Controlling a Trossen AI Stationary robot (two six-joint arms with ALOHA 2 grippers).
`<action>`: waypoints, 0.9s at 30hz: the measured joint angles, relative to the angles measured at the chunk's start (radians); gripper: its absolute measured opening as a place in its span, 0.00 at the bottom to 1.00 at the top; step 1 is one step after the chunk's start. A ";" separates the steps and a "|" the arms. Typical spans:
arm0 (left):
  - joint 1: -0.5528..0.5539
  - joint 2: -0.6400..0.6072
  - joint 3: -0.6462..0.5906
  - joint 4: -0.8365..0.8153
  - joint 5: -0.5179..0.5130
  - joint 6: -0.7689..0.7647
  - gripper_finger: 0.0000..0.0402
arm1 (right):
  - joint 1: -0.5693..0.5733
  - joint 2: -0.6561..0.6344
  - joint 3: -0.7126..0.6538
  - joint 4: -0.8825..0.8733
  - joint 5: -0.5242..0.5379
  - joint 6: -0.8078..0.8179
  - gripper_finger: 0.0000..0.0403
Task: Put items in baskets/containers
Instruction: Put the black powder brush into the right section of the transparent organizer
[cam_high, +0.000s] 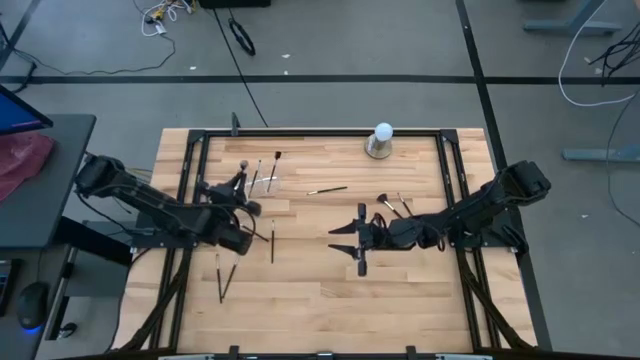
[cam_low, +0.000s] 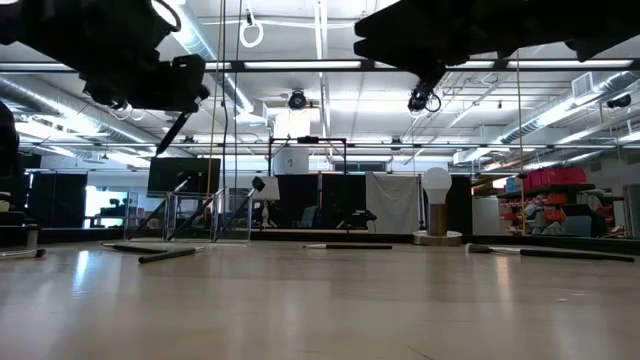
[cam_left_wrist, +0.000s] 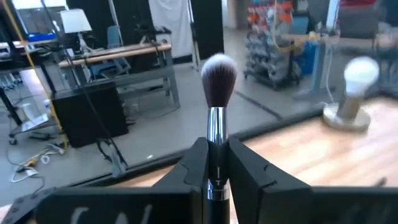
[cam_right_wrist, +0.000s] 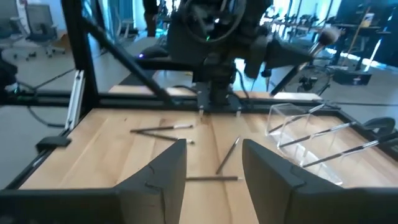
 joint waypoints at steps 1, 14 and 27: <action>-0.001 0.001 -0.001 0.029 0.018 0.032 0.11 | -0.004 0.000 0.000 0.012 0.000 0.000 0.39; 0.173 -0.030 -0.111 1.029 0.802 1.218 0.11 | -0.021 0.000 0.000 0.064 -0.001 0.032 0.39; 0.632 -0.134 -0.523 1.874 1.105 1.323 0.11 | -0.016 0.000 0.000 0.055 -0.001 0.043 0.39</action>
